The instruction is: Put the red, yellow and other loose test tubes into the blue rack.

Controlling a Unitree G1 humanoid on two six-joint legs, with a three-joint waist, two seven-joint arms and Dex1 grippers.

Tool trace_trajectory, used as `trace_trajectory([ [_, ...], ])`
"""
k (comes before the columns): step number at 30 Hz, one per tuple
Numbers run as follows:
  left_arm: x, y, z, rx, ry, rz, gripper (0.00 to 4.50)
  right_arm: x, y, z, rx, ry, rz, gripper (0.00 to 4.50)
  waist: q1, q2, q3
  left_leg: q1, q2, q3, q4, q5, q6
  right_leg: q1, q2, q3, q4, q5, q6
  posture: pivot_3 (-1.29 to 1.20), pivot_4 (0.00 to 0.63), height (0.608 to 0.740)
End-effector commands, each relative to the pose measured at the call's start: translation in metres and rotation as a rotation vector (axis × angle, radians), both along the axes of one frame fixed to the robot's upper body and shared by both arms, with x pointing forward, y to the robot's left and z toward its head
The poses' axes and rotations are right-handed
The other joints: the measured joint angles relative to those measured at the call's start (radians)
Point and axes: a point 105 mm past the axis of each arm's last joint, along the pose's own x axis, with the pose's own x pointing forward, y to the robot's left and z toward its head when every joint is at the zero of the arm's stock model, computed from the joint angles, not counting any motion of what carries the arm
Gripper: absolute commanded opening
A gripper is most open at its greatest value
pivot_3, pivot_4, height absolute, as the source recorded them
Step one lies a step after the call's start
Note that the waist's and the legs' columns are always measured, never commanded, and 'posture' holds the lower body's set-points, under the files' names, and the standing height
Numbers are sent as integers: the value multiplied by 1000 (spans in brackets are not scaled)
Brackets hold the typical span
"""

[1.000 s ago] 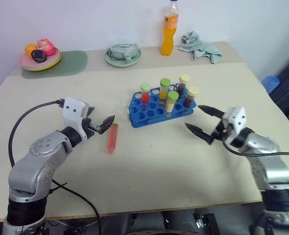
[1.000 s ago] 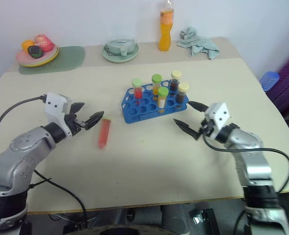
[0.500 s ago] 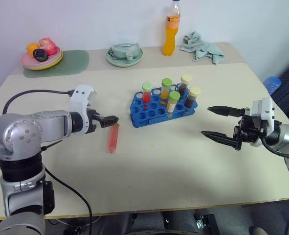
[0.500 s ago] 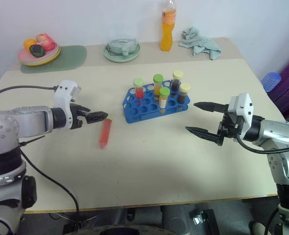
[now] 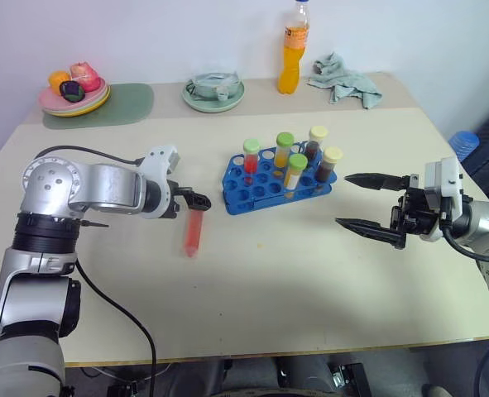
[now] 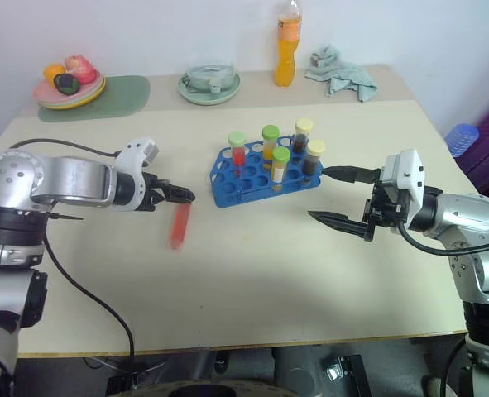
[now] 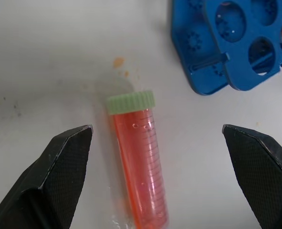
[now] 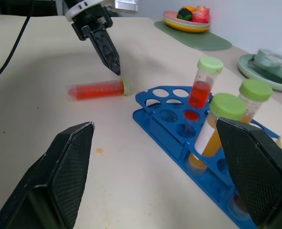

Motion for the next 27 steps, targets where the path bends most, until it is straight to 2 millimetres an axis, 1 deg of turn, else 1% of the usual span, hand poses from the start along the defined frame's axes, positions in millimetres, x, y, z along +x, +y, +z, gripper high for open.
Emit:
trace_trajectory([
  [1, 6, 0, 11, 7, -14, 23, 4500, -2, 3, 7, -2, -50, 10, 4155, -1, 0, 0, 0, 0, 0, 0, 0, 0, 0, 0, 0, 0, 0, 0, 0, 150, 740],
  [6, 12, -1, 5, 28, 36, 50, 4500, -2, 3, 5, 6, -60, -1, 4155, -1, 0, 0, 0, 0, 0, 0, 0, 0, 0, 0, 0, 0, 0, 0, 0, 150, 740],
  [11, 13, -7, 0, 33, 80, 31, 4500, -5, 2, 2, 7, -59, -10, 4155, -1, 0, 0, 0, 0, 0, 0, 0, 0, -1, 0, 0, 0, 0, 0, 0, 150, 740],
  [17, 13, -9, -2, 38, 129, 5, 4500, -5, 1, 1, 3, -62, -23, 4155, -2, 0, 0, 0, 0, 0, 0, 0, 0, -1, 0, 0, 1, 0, 0, 0, 150, 740],
  [27, 16, -17, -15, 43, 284, -2, 4500, -8, -1, 1, -1, -64, -36, 4155, -2, 0, 0, 0, -1, 0, 0, 0, 0, -1, 0, 0, 0, 0, 0, 0, 150, 740],
])
